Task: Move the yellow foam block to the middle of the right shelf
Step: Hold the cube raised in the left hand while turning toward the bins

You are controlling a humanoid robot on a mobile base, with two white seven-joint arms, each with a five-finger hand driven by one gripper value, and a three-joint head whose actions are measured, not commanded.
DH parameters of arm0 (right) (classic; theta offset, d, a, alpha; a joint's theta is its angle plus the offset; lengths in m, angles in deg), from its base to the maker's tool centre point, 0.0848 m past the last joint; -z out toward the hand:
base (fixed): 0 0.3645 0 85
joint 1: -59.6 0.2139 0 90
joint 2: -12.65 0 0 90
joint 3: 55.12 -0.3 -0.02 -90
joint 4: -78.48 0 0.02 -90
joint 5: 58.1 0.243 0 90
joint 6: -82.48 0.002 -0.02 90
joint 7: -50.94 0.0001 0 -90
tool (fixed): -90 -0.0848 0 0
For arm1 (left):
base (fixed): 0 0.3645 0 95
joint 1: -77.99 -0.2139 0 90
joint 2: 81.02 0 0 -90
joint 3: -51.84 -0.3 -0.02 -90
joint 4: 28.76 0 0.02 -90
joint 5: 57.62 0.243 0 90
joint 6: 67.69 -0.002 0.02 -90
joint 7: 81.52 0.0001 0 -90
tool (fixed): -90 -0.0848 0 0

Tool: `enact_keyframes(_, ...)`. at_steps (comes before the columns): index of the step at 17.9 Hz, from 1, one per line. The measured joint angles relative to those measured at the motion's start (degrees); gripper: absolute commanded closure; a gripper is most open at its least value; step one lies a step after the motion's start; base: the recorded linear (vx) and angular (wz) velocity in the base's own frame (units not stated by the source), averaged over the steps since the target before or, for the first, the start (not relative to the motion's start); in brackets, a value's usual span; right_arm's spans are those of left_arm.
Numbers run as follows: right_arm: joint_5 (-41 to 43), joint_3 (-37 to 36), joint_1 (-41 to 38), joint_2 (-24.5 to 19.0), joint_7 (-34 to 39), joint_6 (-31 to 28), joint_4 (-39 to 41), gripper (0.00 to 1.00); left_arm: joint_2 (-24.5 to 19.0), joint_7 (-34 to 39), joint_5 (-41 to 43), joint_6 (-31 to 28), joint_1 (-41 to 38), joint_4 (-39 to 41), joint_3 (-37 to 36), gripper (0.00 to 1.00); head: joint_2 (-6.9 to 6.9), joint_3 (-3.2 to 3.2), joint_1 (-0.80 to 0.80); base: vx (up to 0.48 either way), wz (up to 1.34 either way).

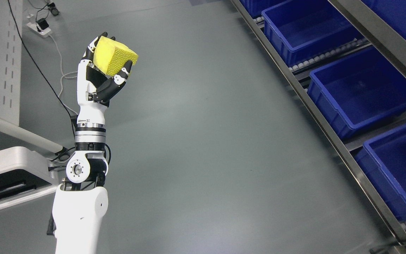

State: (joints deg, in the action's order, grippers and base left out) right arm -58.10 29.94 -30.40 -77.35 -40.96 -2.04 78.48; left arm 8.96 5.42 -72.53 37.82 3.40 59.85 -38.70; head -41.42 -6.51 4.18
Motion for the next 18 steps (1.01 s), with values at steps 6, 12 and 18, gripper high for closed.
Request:
enact_keyframes(6, 0.0, 0.0, 0.0, 0.0, 0.0, 0.0, 0.0, 0.0, 0.0, -0.3, 0.0, 0.2, -1.6, 2.5, 0.3, 0.52, 0.0, 0.0, 0.0, 0.193, 0.16)
enact_keyframes(12, 0.0, 0.0, 0.0, 0.0, 0.0, 0.0, 0.0, 0.0, 0.0, -0.3, 0.0, 0.2, -2.2, 3.8, 0.4, 0.52, 0.0, 0.0, 0.0, 0.35, -0.29)
enact_keyframes(18, 0.0, 0.0, 0.0, 0.0, 0.0, 0.0, 0.0, 0.0, 0.0, -0.3, 0.0, 0.2, -2.1, 4.6, -0.1, 0.52, 0.0, 0.0, 0.0, 0.467, -0.42)
